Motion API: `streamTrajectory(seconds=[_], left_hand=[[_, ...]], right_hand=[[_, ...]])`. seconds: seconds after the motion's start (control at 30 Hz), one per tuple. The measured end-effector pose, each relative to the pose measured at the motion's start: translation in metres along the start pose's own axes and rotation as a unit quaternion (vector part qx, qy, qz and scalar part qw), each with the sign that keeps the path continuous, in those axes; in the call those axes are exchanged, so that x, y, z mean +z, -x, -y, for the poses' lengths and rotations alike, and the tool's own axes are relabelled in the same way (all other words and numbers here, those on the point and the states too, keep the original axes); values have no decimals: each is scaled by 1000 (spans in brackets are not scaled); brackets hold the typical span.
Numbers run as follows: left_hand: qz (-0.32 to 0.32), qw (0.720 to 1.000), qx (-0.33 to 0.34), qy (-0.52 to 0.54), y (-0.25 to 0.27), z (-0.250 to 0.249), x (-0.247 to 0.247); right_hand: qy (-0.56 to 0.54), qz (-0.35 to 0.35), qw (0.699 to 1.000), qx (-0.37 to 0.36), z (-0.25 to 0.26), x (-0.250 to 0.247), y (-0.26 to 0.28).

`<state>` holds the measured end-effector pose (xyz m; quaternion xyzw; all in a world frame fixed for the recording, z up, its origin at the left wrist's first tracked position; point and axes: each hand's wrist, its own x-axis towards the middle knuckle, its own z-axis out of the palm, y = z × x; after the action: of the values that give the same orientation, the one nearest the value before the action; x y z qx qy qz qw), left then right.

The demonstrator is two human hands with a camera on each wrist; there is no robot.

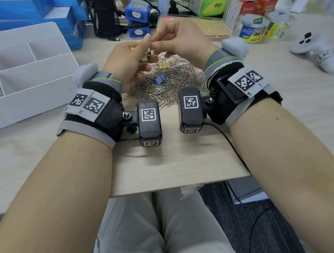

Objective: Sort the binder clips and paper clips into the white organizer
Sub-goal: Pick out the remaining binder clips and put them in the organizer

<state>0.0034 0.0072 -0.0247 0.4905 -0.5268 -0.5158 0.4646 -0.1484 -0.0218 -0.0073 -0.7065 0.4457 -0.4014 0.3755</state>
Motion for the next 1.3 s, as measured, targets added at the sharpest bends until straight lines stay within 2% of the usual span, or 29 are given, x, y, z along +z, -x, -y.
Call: streamTrajectory(seconds=[0.07, 0.13, 0.23, 0.33, 0.4, 0.6, 0.7, 0.83, 1.1, 1.2, 1.3], left_hand=[[-24, 1000, 17, -10, -1, 1, -1], [-54, 998, 16, -12, -4, 3, -4], [-76, 997, 10, -5, -7, 4, -7], [-67, 998, -9, -20, -6, 3, -4], [-59, 998, -21, -22, -6, 2, -2], [-70, 997, -20, -8, -5, 1, -3], [-72, 997, -23, -5, -4, 1, -3], [-79, 997, -22, -6, -4, 1, -2], [-40, 999, -24, -15, -6, 3, -2], [-23, 999, 5, -40, -3, -2, 4], [-39, 995, 42, -81, 0, -9, 8]], right_hand=[[-8, 2, 1000, -9, 1, 1, 0], [-5, -25, 1000, 0, 3, -1, -1], [86, -60, 994, 36, -2, -7, -5], [189, 5, 977, 100, -12, -6, -7], [212, 27, 971, 109, -15, -4, -8], [169, -15, 980, 106, -19, -5, -10], [81, -56, 992, 84, -13, -6, -8], [17, -34, 996, 85, -11, -4, -8], [-26, -49, 996, 77, -10, -2, -7], [-28, -34, 997, 56, -3, -2, -5], [16, -38, 999, 26, 7, 5, -4]])
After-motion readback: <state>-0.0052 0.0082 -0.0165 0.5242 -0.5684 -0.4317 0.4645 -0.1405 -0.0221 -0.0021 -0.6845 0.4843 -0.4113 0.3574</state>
